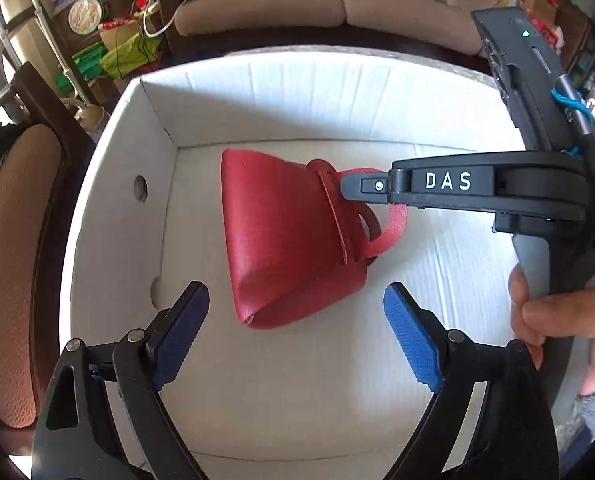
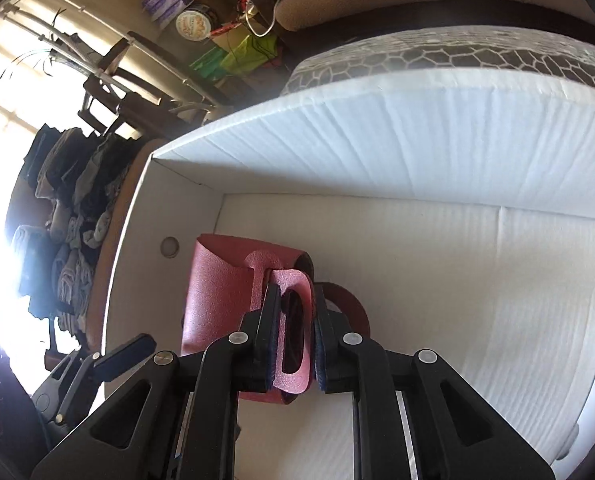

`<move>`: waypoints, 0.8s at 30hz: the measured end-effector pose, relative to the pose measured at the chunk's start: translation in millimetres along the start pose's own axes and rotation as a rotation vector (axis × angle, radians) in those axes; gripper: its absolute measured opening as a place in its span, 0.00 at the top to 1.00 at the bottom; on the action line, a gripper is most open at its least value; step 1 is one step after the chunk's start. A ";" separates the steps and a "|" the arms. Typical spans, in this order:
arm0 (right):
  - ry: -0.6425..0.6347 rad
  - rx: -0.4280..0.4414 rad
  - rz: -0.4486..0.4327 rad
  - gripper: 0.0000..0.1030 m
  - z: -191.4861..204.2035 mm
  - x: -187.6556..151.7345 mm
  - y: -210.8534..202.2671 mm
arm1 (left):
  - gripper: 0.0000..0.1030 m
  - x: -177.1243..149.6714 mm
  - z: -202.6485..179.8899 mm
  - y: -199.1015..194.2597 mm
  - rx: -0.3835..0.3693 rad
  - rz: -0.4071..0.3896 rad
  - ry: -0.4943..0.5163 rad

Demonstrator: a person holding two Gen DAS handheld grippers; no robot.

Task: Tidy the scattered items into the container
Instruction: 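Lower the red handbag into the box and open both tools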

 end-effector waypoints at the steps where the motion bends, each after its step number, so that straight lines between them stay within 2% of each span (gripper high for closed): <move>1: 0.022 0.001 0.004 0.84 -5.7 -0.7 0.8 | 0.14 -2.7 -2.2 2.2 -0.048 0.020 -0.022; 3: 0.062 0.008 0.016 0.84 -14.0 -3.1 1.8 | 0.14 -7.2 -5.4 5.3 -0.152 0.050 -0.096; 4: 0.082 0.018 0.025 0.84 -16.6 -4.4 2.5 | 0.14 -8.3 -5.3 7.0 -0.177 0.063 -0.124; 8: 0.106 0.031 0.033 0.84 -20.5 -4.3 1.8 | 0.14 -8.9 -3.4 16.2 -0.188 0.100 -0.159; 10: 0.111 0.035 0.036 0.84 -20.0 -3.8 1.3 | 0.14 -11.4 -3.8 16.3 -0.232 0.113 -0.192; 13: 0.113 0.043 0.045 0.84 -19.2 -4.6 1.1 | 0.14 -10.7 -11.7 8.1 -0.220 0.091 -0.155; 15: 0.115 0.053 0.054 0.84 -19.2 -6.3 1.7 | 0.13 -10.9 -17.5 11.8 -0.228 0.104 -0.152; 18: 0.130 0.061 0.062 0.84 -21.0 -7.2 2.9 | 0.13 -9.5 -18.0 25.6 -0.261 0.136 -0.201; 21: 0.143 0.068 0.069 0.84 -21.1 -6.0 4.5 | 0.12 -3.9 -10.2 33.7 -0.282 0.136 -0.261; 24: 0.140 0.073 0.073 0.84 -17.2 -0.4 8.1 | 0.12 5.3 0.7 35.8 -0.261 0.133 -0.274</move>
Point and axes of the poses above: each gripper's, at about its wrist camera, not at the fingertips, and y roughly the way its jaws point, z to its left, x to its top, the point moved 8 cm from there along y, roughly the way its jaws point, and after that the axes turned 8 degrees about y, right-handed, at the moved point
